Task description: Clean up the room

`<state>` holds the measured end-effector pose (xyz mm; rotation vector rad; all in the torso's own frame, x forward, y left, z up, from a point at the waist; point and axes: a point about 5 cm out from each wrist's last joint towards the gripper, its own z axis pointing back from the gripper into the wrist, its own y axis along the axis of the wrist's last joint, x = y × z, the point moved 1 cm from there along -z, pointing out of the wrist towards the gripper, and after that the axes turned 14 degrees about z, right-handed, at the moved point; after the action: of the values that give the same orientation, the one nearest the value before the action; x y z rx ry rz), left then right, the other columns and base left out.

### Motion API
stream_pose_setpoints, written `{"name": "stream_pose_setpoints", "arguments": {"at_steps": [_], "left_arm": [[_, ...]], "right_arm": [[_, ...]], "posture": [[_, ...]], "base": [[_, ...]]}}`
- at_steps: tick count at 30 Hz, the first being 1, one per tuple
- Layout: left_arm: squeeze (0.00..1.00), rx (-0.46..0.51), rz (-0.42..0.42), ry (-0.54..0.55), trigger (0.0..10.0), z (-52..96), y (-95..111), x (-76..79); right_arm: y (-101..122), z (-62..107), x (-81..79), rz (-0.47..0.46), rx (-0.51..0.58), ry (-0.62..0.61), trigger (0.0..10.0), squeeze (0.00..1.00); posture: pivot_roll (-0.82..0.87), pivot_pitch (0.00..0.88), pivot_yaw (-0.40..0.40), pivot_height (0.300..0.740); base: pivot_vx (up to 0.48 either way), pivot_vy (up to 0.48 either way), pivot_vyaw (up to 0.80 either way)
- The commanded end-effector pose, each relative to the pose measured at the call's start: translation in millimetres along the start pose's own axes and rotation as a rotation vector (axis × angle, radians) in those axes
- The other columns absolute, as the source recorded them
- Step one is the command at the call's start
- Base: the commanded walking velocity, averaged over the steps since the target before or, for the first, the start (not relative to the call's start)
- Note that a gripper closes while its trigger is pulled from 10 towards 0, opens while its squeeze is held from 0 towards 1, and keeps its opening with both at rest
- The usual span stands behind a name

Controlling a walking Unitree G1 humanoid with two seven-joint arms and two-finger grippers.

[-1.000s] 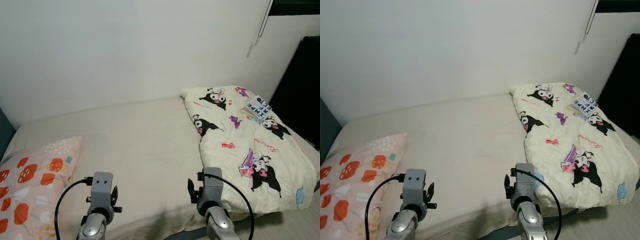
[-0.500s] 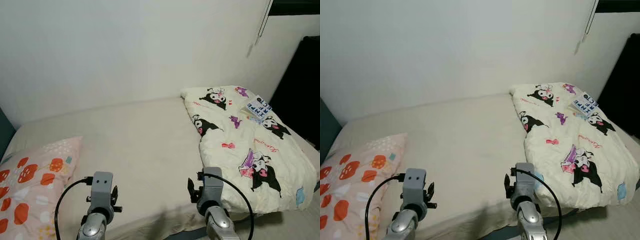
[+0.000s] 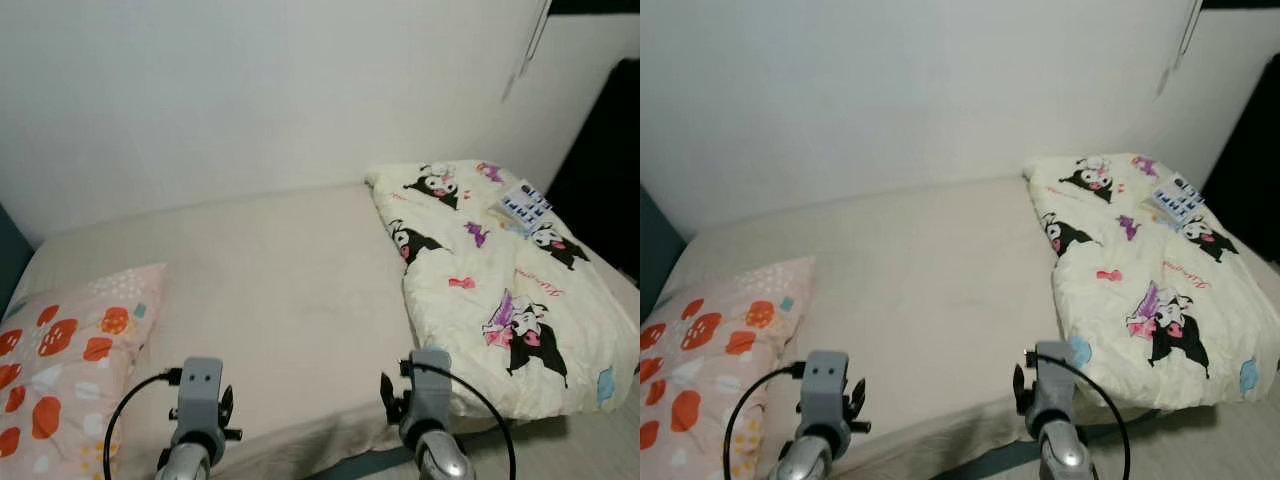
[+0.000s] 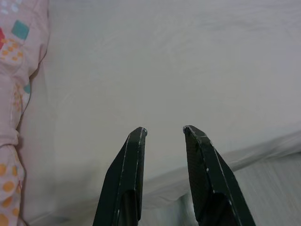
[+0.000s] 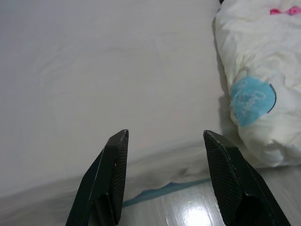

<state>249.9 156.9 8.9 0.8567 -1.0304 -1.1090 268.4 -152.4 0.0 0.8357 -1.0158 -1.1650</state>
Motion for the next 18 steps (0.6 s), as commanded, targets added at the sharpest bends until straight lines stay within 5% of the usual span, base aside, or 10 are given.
{"name": "stream_pose_setpoints", "arguments": {"at_steps": [1,18], "left_arm": [[0.0,-0.006,-0.006,-0.003,10.0,1.1,-0.6,0.5],[0.0,0.056,0.0,-0.029,10.0,-24.7,26.2,12.5]], "right_arm": [[2.7,0.0,-3.2,0.011,0.007,0.013,10.0,0.0],[35.2,-22.5,5.1,0.008,0.077,-0.011,10.0,0.0]], "posture": [[-0.02,0.121,-0.005,0.74],[-0.02,0.04,0.002,0.74]], "base": [[0.0,0.0,0.0],[0.0,0.0,0.0]]}}
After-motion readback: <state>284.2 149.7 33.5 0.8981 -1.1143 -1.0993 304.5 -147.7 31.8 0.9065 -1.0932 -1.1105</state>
